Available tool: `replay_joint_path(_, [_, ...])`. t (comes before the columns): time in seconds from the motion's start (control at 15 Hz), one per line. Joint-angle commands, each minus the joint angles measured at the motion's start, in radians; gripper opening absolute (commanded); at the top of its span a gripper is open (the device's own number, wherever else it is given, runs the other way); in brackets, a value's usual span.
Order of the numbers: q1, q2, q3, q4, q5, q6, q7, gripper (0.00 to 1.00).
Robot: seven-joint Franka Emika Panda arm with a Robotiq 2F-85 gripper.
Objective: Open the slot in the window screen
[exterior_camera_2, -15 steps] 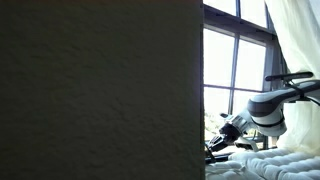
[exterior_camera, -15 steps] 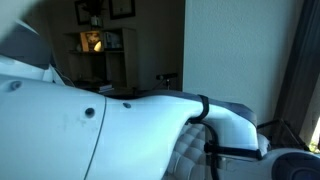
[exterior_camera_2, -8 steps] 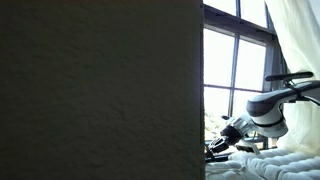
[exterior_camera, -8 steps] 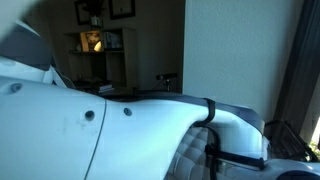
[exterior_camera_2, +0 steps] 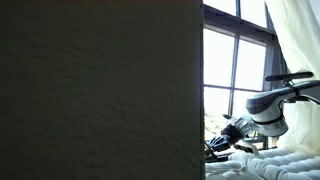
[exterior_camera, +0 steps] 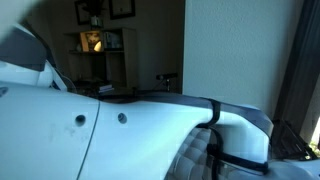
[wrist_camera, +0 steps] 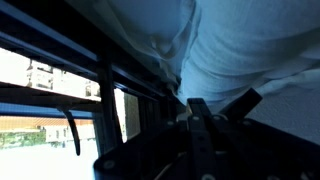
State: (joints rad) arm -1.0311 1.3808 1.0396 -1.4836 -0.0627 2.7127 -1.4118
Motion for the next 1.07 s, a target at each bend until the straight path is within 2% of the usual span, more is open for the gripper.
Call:
replay_joint_path(0.0, [-0.047,0.035,0.07,-0.035,0.05,0.02,-0.166,0.0])
replay_joint_path(0.33, [-0.077,0.064,0.114,-0.049,0.093,0.011,-0.289,0.0])
replay_joint_path(0.73, [-0.103,0.077,0.141,-0.08,0.121,0.024,-0.362,0.0])
replay_joint_path(1.0, [-0.145,0.127,0.2,-0.111,0.124,0.057,-0.44,0.0])
